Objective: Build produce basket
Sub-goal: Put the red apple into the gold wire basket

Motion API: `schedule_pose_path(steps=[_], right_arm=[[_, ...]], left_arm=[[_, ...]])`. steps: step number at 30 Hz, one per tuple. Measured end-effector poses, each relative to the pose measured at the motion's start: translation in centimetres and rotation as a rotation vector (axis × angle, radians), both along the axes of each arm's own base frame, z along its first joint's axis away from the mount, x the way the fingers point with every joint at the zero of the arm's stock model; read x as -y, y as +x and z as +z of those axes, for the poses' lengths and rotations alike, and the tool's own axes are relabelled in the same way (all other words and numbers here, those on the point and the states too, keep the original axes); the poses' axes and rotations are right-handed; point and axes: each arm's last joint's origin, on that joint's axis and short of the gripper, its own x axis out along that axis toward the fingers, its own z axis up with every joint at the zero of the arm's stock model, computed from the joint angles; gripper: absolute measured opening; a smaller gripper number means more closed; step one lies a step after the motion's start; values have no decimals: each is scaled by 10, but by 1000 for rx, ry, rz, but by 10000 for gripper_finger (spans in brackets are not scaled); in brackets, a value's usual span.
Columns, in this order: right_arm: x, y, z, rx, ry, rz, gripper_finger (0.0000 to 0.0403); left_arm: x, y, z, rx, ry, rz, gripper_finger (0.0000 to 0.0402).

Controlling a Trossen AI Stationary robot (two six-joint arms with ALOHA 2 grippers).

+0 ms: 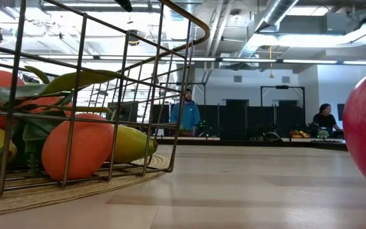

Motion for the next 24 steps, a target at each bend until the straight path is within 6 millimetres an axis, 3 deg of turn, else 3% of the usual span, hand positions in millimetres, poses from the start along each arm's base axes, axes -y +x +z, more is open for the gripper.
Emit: schedule_pose_path(steps=[24], right_arm=[[2, 4, 0, 40, -13, -7, 129]], left_arm=[[0, 0, 0, -1, 1, 0, 248]])
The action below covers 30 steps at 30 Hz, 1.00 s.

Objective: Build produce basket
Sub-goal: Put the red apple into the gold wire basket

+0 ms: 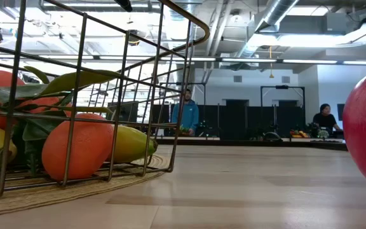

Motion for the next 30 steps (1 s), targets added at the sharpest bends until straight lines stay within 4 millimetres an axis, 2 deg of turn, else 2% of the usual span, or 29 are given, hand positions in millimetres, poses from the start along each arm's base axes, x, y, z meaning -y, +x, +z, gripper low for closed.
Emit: schedule_pose_path(steps=[24, 30], right_arm=[[-3, -5, -1, -21, -18, 20, 129], [-4, -4, -15, 5, 13, -1, 129]], left_arm=[[0, 0, 0, 1, 6, 3, 249], [0, 0, 0, 0, 6, 3, 249]])
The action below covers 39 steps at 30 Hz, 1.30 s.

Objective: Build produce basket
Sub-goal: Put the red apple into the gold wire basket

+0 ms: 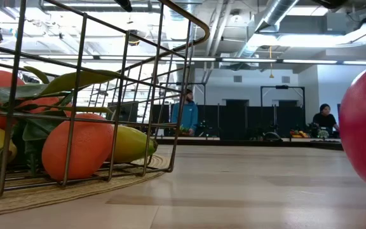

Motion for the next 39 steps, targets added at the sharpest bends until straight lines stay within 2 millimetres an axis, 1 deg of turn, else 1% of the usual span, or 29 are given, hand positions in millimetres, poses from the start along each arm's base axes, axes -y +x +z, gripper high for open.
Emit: schedule_pose_path(steps=[8, 16, 19, 24, 32, 35, 39], right_arm=[[2, 0, 1, -6, -6, 4, 127], [3, 1, 1, 1, 0, -1, 115], [4, 2, 1, 1, 1, -9, 92], [4, 2, 3, 3, 0, -3, 15], [5, 0, 3, 2, -39, 14, 3], [8, 4, 11, 44, -102, 16, 2], [16, 11, 34, 82, -159, 27, 1]], left_arm=[[0, 0, 0, 0, 0, 0, 249], [0, 0, 0, 1, 0, 0, 249], [0, 0, 0, 1, 0, 0, 249], [0, 0, 0, 4, -4, 5, 249], [0, 0, 0, 4, -5, 6, 249], [0, 0, 0, 4, -5, 6, 249], [0, 0, 0, 7, -8, 11, 249]])
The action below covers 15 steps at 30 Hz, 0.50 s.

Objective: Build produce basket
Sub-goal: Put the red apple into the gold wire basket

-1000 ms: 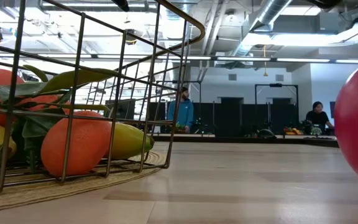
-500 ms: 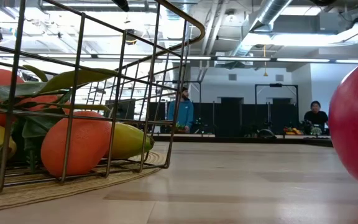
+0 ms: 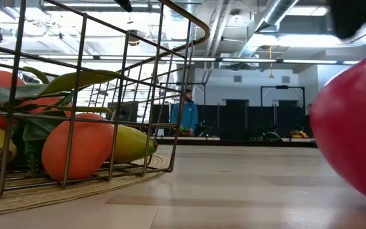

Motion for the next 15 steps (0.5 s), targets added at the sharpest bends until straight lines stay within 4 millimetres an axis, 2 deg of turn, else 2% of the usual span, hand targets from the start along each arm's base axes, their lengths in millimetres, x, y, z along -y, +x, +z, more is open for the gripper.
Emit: schedule_pose_path(steps=[8, 15], right_arm=[[18, 2, 43, -5, -85, 72, 1], [4, 3, 49, 23, 49, 132, 16]], left_arm=[[0, 0, 0, 4, -6, 8, 249], [0, 0, 0, 7, -9, 12, 249]])
